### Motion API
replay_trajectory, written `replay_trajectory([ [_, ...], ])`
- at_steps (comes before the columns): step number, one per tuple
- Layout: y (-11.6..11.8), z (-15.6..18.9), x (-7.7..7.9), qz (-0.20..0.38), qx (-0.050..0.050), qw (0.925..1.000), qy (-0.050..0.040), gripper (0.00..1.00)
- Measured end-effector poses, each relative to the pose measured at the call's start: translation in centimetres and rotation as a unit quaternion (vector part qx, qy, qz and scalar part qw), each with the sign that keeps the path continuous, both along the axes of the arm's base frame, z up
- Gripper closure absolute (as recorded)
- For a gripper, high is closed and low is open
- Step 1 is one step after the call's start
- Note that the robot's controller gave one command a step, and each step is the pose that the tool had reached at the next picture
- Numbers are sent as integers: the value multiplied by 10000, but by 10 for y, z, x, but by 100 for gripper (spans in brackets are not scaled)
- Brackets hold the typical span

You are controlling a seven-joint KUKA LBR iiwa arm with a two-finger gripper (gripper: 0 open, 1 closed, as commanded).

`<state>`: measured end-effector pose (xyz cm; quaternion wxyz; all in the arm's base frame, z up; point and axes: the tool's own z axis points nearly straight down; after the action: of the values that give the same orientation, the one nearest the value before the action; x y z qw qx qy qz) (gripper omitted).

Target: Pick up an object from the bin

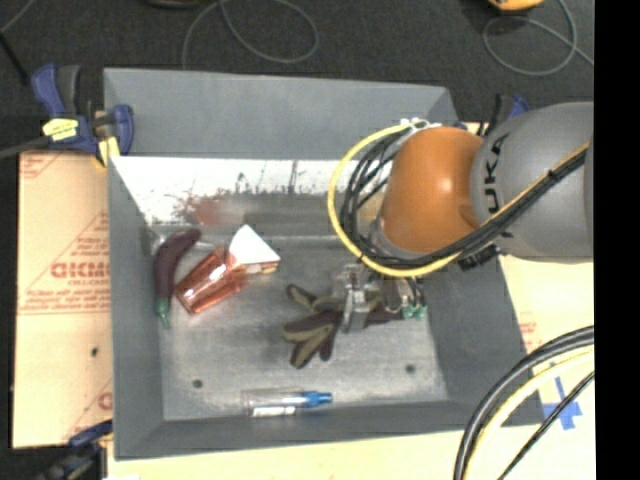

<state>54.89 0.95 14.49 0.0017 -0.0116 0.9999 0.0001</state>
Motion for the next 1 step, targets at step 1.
replay_trajectory([
  [1, 0, 0, 0, 1, -1, 10000, 0, 100],
])
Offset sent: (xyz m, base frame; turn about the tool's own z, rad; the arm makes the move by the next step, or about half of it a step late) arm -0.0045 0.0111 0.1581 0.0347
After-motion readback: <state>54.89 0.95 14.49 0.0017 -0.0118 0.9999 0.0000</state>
